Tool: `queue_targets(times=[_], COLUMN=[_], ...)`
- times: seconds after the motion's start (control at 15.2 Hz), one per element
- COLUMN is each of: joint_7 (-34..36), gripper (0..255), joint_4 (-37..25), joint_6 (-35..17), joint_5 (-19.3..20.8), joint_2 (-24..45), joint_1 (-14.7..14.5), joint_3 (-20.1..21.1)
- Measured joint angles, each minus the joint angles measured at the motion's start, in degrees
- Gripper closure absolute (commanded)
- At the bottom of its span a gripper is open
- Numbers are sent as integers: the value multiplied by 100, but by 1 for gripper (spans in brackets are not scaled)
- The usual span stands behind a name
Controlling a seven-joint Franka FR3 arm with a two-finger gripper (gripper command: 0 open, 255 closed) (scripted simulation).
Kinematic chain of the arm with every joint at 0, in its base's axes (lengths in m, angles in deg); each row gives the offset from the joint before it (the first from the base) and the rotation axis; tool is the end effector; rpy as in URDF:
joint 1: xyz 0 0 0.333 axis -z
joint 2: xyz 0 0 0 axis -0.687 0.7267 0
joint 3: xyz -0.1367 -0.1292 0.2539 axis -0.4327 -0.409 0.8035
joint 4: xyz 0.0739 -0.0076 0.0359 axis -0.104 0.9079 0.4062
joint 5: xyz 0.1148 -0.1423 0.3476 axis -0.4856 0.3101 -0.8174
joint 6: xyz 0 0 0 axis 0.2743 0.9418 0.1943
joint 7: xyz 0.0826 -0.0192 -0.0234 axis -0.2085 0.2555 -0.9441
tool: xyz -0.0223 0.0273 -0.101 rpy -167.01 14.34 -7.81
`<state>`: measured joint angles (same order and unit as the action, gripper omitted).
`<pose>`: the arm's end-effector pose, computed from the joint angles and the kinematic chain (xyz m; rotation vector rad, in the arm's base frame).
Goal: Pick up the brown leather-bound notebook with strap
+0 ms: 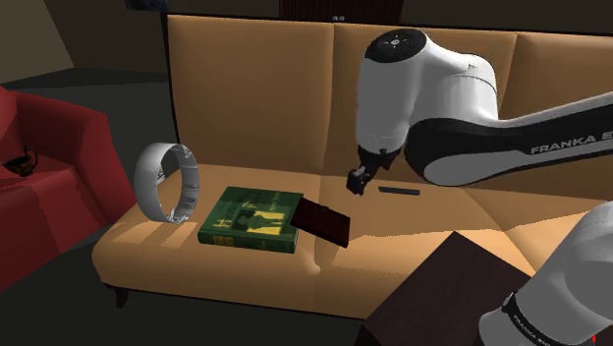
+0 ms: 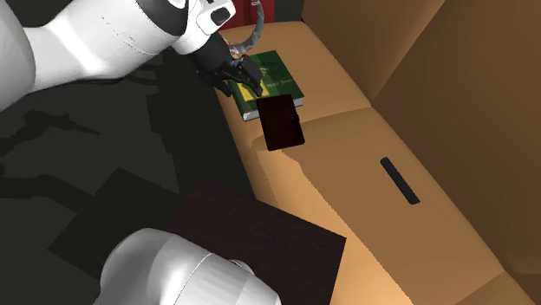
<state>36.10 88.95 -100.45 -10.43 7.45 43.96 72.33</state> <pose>0.3582 0.1854 0.4403 2.7107 0.0421 0.2898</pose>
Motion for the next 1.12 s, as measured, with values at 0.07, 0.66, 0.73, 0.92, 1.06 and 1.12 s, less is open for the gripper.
queue_targets(times=[0.07,0.66,0.73,0.92,1.06,1.12], joint_7=[264,3384,3731,4368,4707,4783], gripper=[0,0,0,0,0,0], joint_4=[-10,-726,-900,-1444,-1659,-1835], joint_6=[-157,316,630,1545,1981,2201], joint_5=[258,3929,4430,5591,6237,6498], joint_2=[229,3133,3632,4863,5531,5834], joint_1=[112,1107,1024,493,114,-80], joint_3=[244,2159,2167,1871,1542,1381])
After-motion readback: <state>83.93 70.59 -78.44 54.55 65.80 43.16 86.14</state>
